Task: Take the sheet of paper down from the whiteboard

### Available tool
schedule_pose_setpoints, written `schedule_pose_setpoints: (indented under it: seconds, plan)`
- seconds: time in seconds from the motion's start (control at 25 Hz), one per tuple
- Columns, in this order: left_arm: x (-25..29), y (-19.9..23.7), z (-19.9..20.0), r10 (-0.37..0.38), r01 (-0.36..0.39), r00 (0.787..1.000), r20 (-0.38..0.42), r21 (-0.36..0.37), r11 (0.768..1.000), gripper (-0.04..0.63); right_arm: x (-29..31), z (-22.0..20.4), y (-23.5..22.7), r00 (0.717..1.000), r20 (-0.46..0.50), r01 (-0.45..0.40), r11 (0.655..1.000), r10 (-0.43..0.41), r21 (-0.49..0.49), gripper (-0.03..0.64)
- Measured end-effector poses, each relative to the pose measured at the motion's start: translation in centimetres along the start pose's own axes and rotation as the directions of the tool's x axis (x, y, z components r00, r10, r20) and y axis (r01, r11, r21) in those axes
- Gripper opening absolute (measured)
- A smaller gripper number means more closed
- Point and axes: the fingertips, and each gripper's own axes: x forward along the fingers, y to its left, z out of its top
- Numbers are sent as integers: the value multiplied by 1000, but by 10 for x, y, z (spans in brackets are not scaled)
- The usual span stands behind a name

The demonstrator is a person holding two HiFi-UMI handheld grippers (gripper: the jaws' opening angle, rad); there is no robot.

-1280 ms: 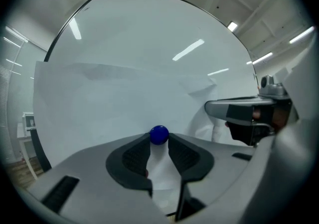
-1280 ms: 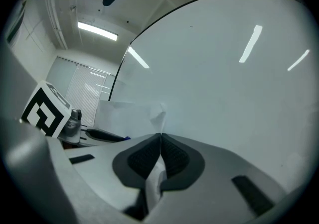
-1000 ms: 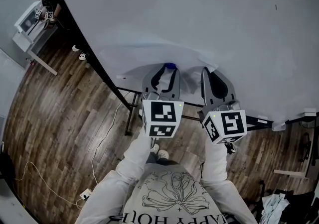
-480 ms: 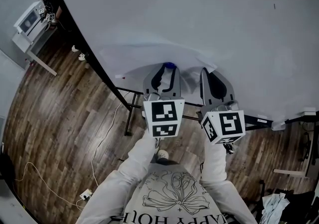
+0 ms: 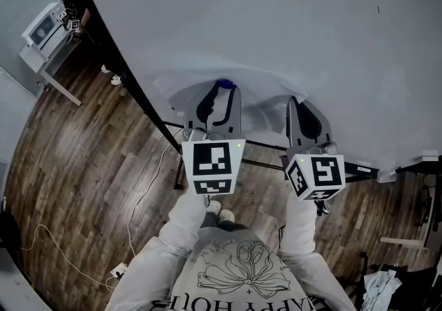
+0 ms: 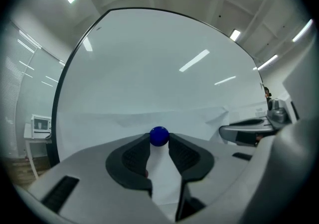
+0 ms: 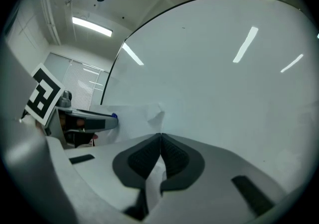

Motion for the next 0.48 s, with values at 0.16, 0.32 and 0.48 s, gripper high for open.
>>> schedule_pose_setpoints:
  seconds: [0.16, 0.32, 0.48]
  plan:
    - [-5, 9, 20, 1, -2, 999, 35, 3, 1000, 114, -7, -4, -6, 1000, -15, 24, 1000, -24, -8, 3]
    - [-4, 13, 31, 4, -4, 999, 51, 0, 1000, 114, -18, -12, -15, 998, -39, 49, 999, -50, -10, 3]
    - [0, 18, 36, -1, 2, 999, 50, -11, 1000, 114, -26, -18, -24, 995, -58, 77, 997, -78, -15, 3]
